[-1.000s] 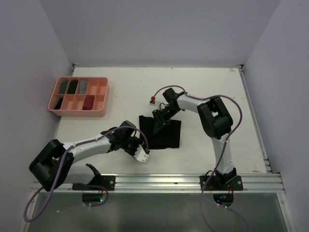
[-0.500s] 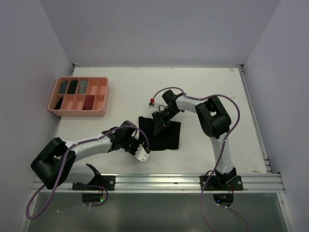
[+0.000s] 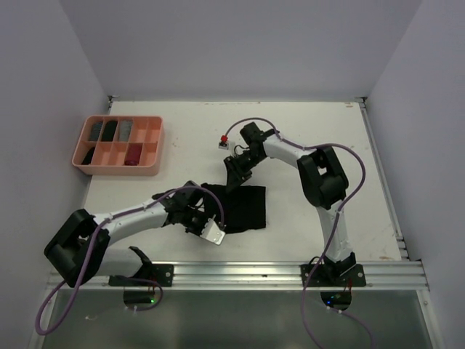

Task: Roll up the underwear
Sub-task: Fold the underwear

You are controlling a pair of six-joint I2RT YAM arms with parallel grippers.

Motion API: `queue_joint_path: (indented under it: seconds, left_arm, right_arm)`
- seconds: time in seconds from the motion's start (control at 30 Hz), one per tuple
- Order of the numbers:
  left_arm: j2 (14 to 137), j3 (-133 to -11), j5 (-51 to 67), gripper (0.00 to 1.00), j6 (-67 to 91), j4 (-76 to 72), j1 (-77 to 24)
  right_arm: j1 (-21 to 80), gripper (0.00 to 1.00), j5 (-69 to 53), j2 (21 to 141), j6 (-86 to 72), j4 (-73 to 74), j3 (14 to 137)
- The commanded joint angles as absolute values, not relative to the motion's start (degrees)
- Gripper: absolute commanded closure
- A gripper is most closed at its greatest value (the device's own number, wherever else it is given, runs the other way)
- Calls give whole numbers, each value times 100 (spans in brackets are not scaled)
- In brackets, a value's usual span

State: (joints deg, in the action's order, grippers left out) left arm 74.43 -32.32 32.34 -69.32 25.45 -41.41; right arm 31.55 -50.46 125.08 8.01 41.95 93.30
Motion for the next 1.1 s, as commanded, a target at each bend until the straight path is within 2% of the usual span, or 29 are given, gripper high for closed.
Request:
queue_joint_path:
  seconds: [0.0,0.03,0.07,0.17,0.3,0.43,0.6,0.7,0.8,0.9,1.07]
  left_arm:
    - [7488,-3586,3621,95,-6548,2865,-4166]
    - [7506,-3603,3543,85,-6522,2848,-4166]
    - [7488,-3604,3464,71,-6426,2822,-4166]
    - [7226,-3656,3261,66,-6398,2821,-4131]
    - [6873,-3796,3190,65,-6302,2786,-4113]
    - [7180,-4051,3217,64,-6319,3093,-4122]
    - [7269,-4236,3330,60,-6100,3041,-4000]
    - [7382,-4622,3892,55,-5732,3225,-3632]
    - [7698,-5087,4358,55,-4565,2859,-3115]
    - [8330,-5587,4955,55,-3369,2637,-2471]
    - [9192,-5871,5492,52,-1040,1499,-2303]
  right_arm:
    - [3190,66,-5079,12647,1019,4324,9220]
    - [3182,66,-5132,12726,1046,4350,9202]
    - [3182,66,-5133,12718,1063,4420,9211]
    - [3086,66,-5133,12376,1107,4430,9071]
    - [2953,66,-5019,11945,1195,4613,9079]
    - [2962,65,-5054,11725,1642,4974,8975]
    - [2743,50,-4423,10892,3109,5932,8667]
    - [2304,46,-4140,10137,4189,6230,8087]
    - [2197,47,-3859,9050,5254,6040,7298]
    - [2267,50,-3604,8256,5755,5161,6225]
    - [3452,50,-2551,7374,5916,3827,5221]
